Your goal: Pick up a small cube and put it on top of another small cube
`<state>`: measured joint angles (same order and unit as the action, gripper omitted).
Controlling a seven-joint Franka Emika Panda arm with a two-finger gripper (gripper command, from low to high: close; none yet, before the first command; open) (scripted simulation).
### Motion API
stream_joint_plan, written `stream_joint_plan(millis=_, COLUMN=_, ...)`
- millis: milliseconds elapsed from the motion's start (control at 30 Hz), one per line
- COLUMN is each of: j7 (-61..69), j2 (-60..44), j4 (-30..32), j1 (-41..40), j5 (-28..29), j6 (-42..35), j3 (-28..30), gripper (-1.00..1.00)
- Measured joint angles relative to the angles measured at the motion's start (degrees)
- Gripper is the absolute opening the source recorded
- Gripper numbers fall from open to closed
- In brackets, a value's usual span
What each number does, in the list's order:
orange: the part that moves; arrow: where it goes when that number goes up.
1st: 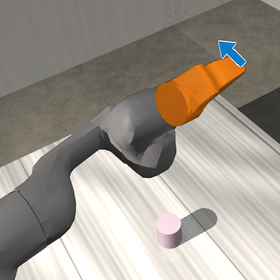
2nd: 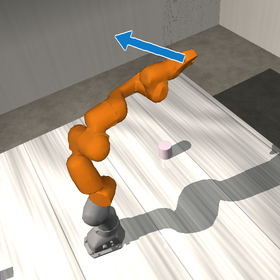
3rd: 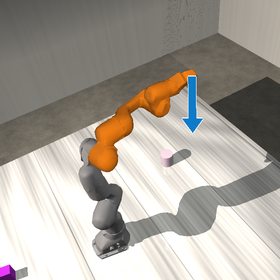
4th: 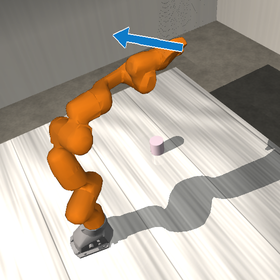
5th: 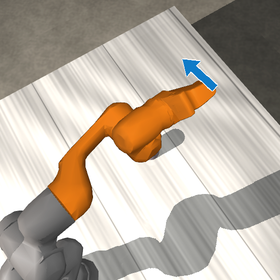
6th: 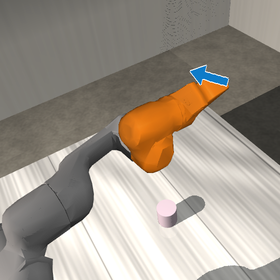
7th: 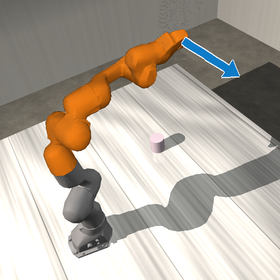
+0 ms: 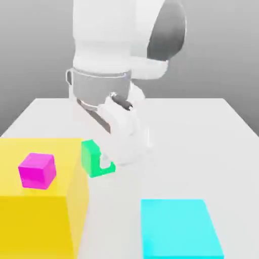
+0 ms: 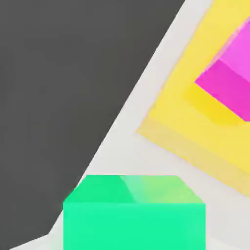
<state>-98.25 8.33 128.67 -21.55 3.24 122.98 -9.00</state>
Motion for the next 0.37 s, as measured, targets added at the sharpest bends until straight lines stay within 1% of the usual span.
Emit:
stream_joint_plan(millis=67, j7=2.05, j2=1.05, j4=-2.92, j1=-2.07, j5=-1.19, j6=-4.46, j3=3.1, gripper=-1.0)
stream_joint_plan(millis=100, j7=1.65, j2=0.78, j4=-3.02, j1=-2.76, j5=-2.58, j6=-5.23, j3=4.02, gripper=-1.0)
stream_joint_plan(millis=167, j7=1.17, j2=-0.73, j4=-1.31, j1=-3.36, j5=-3.68, j6=-2.85, j3=4.7, gripper=-1.0)
stream_joint_plan(millis=233, j7=0.98, j2=-2.66, j4=1.28, j1=-3.56, j5=-3.86, j6=1.47, j3=4.81, gripper=-1.0)
stream_joint_plan(millis=267, j7=0.94, j2=-3.31, j4=2.18, j1=-3.58, j5=-3.88, j6=2.99, j3=4.81, gripper=1.0)
stream_joint_plan(millis=367, j7=0.94, j2=-3.32, j4=2.18, j1=-3.58, j5=-3.88, j6=3.0, j3=4.81, gripper=1.0)
